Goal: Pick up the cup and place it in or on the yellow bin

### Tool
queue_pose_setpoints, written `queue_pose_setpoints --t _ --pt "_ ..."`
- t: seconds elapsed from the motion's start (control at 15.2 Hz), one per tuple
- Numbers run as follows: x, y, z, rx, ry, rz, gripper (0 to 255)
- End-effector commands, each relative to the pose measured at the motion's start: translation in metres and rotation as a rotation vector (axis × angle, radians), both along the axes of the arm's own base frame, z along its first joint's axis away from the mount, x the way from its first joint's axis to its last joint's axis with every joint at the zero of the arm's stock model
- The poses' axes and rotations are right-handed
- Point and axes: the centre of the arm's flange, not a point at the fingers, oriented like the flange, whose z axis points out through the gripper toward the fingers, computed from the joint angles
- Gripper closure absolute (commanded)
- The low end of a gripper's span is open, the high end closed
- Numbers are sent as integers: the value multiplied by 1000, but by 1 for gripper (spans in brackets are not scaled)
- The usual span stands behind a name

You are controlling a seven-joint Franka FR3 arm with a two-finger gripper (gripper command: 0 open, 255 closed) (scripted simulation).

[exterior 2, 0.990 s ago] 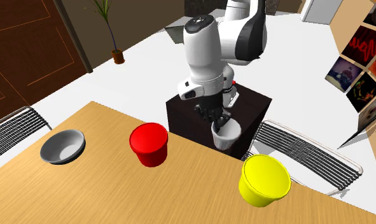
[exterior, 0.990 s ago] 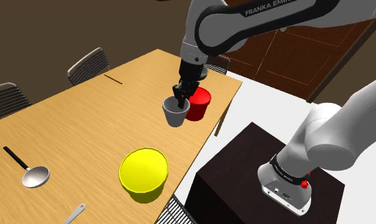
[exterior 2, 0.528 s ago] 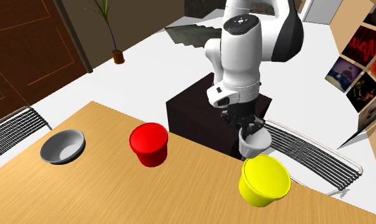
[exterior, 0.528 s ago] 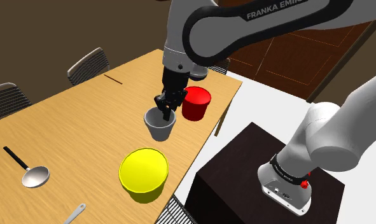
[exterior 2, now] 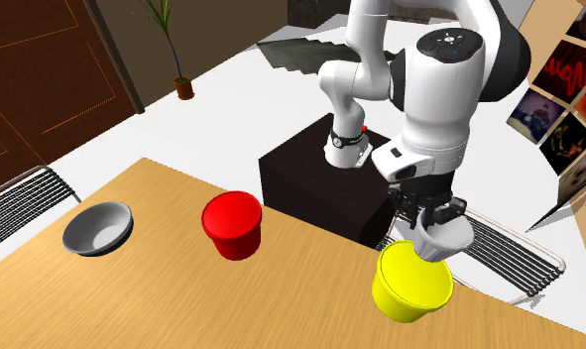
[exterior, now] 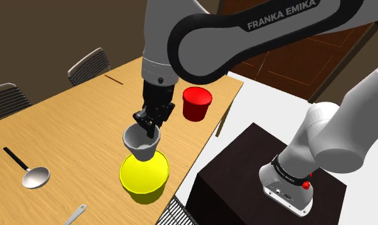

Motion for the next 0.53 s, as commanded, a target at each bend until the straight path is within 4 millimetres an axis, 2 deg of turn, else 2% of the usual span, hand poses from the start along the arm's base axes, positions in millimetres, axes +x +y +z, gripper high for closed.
queue_pose_setpoints --t 0.0,0.46 --pt "-2 4 -8 0 0 -1 255" --pt "-2 4 -45 0 0 -1 255"
